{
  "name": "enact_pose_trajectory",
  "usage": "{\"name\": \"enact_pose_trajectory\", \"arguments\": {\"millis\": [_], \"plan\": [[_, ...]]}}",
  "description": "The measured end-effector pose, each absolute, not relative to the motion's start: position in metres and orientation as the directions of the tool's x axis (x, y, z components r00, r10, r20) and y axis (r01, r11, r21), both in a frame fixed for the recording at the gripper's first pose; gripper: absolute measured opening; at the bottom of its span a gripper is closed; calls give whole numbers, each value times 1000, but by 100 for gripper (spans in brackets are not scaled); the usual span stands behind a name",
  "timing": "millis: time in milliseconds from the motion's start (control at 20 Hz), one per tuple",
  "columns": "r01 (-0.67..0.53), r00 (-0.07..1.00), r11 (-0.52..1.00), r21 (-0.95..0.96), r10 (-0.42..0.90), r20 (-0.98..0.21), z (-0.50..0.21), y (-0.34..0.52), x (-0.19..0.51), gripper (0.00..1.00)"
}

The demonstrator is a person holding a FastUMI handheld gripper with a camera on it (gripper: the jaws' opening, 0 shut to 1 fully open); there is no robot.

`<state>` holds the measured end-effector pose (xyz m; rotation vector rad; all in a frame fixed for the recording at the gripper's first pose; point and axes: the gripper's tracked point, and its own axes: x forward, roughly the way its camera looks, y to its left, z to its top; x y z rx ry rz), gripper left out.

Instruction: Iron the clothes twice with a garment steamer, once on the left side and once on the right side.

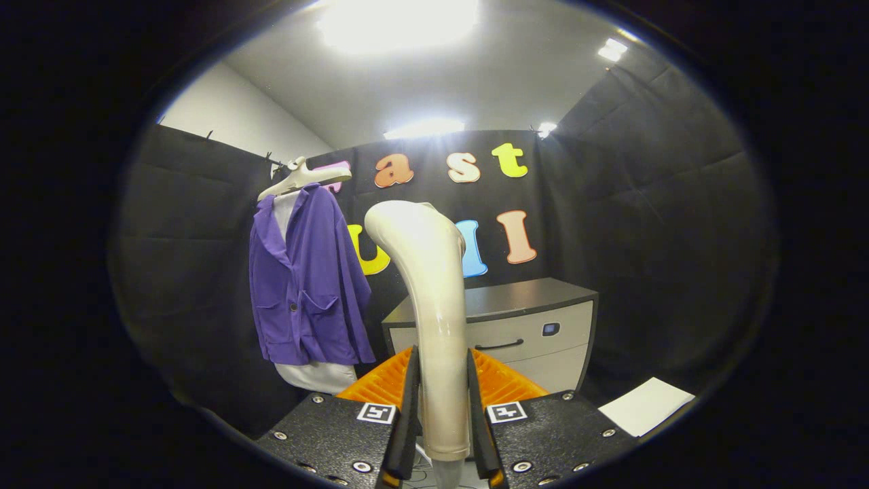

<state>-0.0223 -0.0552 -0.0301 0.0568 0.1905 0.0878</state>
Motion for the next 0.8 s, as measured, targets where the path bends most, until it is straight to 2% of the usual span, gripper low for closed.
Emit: {"name": "enact_pose_trajectory", "arguments": {"millis": [800], "plan": [[-50,980,997,62,61,-189,-28,-36,-24,35]]}}
